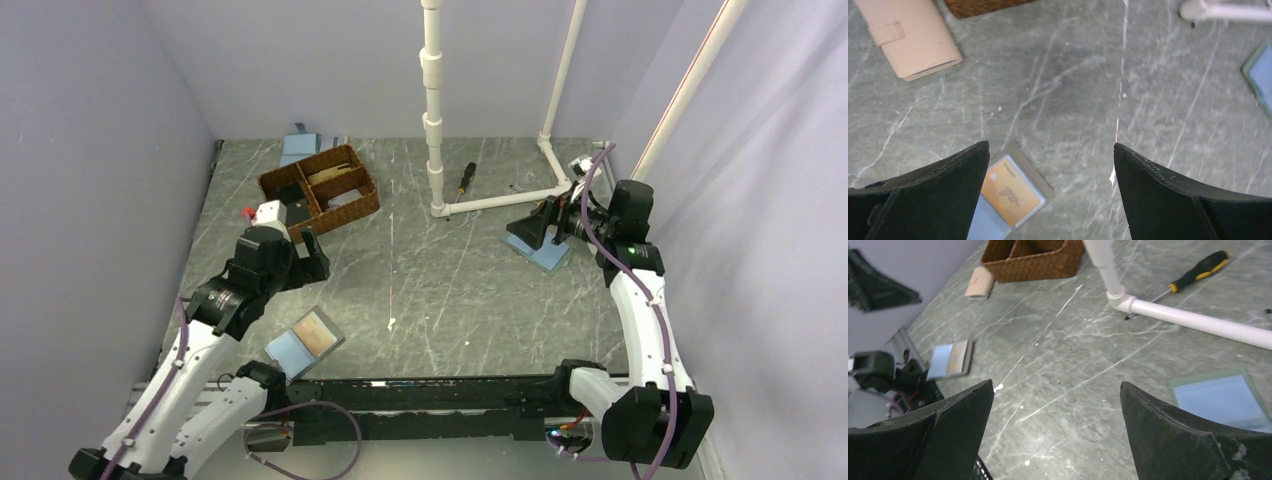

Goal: Take the credit cards out of the card holder
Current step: Pick up the card holder from the center of the board.

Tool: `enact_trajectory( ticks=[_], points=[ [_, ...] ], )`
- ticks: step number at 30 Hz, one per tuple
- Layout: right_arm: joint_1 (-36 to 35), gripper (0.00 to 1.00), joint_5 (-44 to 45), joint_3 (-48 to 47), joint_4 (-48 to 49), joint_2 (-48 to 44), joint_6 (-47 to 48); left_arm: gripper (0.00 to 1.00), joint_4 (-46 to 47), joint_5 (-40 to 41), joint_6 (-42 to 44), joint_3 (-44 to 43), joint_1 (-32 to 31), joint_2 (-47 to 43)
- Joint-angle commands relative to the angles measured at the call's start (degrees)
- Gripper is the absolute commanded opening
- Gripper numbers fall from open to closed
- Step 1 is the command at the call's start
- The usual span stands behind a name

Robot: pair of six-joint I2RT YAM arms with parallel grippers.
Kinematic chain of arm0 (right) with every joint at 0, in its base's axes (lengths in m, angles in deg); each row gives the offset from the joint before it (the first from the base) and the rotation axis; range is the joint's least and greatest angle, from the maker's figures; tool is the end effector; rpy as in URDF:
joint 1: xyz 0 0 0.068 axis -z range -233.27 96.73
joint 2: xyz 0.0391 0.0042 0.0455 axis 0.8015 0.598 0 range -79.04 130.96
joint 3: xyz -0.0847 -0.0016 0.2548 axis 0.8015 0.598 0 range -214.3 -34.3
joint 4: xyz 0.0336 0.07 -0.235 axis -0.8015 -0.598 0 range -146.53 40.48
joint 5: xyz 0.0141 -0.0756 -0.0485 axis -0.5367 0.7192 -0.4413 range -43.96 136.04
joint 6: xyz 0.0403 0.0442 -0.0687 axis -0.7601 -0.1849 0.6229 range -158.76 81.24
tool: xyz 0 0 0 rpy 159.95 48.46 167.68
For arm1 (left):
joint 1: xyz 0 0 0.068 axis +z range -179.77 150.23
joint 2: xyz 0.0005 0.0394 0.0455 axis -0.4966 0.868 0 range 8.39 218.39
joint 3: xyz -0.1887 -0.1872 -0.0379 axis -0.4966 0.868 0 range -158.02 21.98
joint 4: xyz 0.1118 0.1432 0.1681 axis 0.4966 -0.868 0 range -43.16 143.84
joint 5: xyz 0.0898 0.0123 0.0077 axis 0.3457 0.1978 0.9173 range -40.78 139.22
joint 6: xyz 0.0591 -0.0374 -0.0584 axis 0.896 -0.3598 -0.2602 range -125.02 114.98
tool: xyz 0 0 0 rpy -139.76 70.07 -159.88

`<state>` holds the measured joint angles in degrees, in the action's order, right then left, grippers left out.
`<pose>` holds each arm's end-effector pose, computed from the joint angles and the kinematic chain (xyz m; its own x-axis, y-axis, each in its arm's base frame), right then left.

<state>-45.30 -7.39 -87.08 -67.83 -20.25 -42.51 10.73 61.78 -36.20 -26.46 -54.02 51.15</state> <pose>0.2392 0.0326 0.3207 -0.4489 0.1022 -0.8877 -0.6141 0.6864 0.3895 0.1664 -0.0555 0.2788 -0.6002 -0.2840 -0.7477 -0.0788 0.9513 -0.2980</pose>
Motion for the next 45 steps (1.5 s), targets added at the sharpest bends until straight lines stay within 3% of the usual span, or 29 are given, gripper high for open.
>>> enact_trajectory(
  ticks=[1,6,9,11,21,28,38,45],
  points=[
    [0.1,1.00,-9.3,2.2,2.1,-1.5,5.3,0.99,7.4,-12.4,-3.8,3.5,13.4,-0.5],
    [-0.1,1.00,-9.7,3.5,2.4,-2.4,6.5,0.99,14.5,-35.6,-8.1,10.3,39.7,0.3],
    [-0.7,1.00,-9.6,3.5,2.0,-3.0,7.1,0.99,17.6,-47.2,-8.7,13.0,49.6,3.9],
    [-1.1,1.00,-9.8,3.4,1.7,-3.2,7.5,0.97,17.3,-48.6,-6.7,13.1,53.0,5.0],
    [-2.8,1.00,-8.6,3.5,1.3,-3.5,8.1,0.97,14.1,-38.6,-3.7,11.8,53.9,8.4],
    [-3.6,1.00,-8.3,3.6,1.3,-3.6,8.2,0.96,22.5,-32.0,-5.9,15.6,53.9,14.0],
    [-5.0,1.00,-7.3,3.5,0.5,-3.5,9.3,0.75,41.9,-33.1,-11.2,17.6,54.7,28.2],
    [-5.2,1.00,-6.7,3.4,0.1,-3.8,9.7,0.66,45.6,-33.3,-11.4,14.3,54.7,38.1]
  ],
)
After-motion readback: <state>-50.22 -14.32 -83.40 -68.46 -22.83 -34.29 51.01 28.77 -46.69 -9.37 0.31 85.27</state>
